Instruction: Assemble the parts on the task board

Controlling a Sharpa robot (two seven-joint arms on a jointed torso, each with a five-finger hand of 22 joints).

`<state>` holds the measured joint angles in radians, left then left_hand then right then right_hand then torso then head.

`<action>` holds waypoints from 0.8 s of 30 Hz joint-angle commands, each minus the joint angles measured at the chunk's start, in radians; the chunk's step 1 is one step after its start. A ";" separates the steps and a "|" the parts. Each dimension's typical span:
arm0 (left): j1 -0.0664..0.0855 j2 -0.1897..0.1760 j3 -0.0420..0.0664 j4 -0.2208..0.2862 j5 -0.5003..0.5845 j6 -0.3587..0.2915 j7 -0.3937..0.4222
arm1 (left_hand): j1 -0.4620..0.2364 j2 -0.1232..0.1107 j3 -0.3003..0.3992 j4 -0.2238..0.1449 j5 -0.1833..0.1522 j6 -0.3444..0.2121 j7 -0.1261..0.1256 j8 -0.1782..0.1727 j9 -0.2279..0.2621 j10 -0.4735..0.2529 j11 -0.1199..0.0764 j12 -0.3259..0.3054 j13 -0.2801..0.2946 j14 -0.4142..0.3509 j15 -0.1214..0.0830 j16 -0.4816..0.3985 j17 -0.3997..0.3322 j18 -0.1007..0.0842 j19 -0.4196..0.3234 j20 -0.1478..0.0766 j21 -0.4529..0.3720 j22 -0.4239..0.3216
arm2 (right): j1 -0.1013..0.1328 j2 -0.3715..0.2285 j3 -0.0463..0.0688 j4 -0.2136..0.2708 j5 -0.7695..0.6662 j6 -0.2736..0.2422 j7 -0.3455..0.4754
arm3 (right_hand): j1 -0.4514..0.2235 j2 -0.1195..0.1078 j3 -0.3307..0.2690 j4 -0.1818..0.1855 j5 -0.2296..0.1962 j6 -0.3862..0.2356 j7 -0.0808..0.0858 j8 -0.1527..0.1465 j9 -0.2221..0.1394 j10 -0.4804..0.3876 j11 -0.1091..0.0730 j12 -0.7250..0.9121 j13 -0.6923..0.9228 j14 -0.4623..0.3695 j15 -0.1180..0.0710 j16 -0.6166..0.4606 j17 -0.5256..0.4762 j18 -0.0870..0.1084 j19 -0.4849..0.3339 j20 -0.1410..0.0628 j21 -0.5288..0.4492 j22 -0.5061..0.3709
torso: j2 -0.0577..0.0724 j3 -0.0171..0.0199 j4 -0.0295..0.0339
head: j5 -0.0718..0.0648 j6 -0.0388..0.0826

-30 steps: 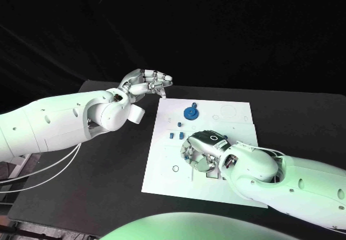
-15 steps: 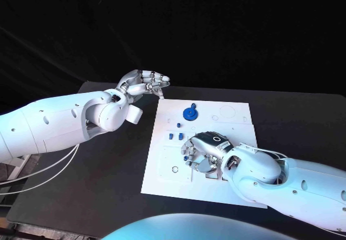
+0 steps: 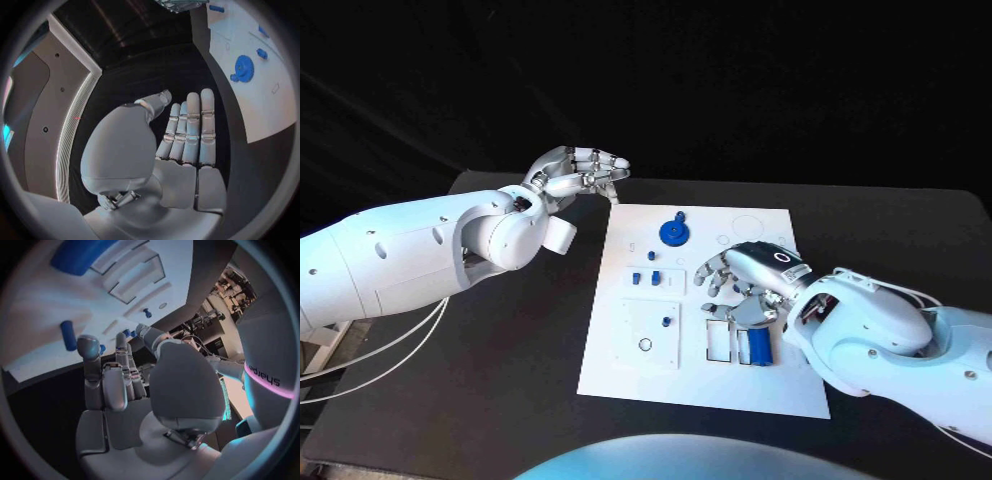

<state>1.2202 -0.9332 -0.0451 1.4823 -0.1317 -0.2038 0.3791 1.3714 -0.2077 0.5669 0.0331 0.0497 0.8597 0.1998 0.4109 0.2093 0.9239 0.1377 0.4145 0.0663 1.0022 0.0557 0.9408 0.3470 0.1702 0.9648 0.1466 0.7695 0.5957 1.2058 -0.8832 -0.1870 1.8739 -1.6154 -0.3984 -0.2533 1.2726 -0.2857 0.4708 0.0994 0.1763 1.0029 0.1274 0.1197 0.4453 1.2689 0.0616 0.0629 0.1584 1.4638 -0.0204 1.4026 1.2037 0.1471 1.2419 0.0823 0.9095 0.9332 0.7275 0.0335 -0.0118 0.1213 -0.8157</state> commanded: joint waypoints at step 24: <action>0.000 0.011 -0.004 -0.011 -0.031 0.031 0.015 | -0.001 0.006 -0.006 0.000 0.002 -0.008 -0.003 0.008 0.001 -0.007 0.001 -0.005 0.002 -0.003 0.008 -0.004 0.001 0.013 -0.001 0.006 -0.007 -0.002 | 0.070 -0.061 -0.005 -0.081 -0.265 0.146 0.170 | 0.245 0.048 -0.509 0.193 0.012 -0.002 -0.068 -0.043 -0.063 -0.264 0.017 0.135 -0.091 -0.018 0.026 -0.116 -0.226 0.036 -0.085 0.015 -0.275 -0.186 | 0.002 0.0004 0.0012 | -0.032 0.028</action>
<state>1.2196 -0.9237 -0.0493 1.4699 -0.1529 -0.1931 0.3814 1.3714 -0.2077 0.5670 0.0330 0.0497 0.8561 0.1962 0.4169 0.2092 0.9239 0.1376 0.4145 0.0673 0.9987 0.0592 0.9408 0.3468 0.1703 0.9648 0.1466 0.7657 0.5949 1.2754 -0.9458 -0.1917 1.7971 -1.8049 -0.3144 -0.0932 1.5068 -0.2382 -0.0331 0.2916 0.1822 1.0040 0.0641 0.0809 0.3835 1.0104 0.0774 0.1912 0.0685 1.4481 0.0067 1.2902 0.9755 0.1783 1.1549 0.1001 0.6388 0.7481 0.7290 0.0340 -0.0111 0.0884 -0.7874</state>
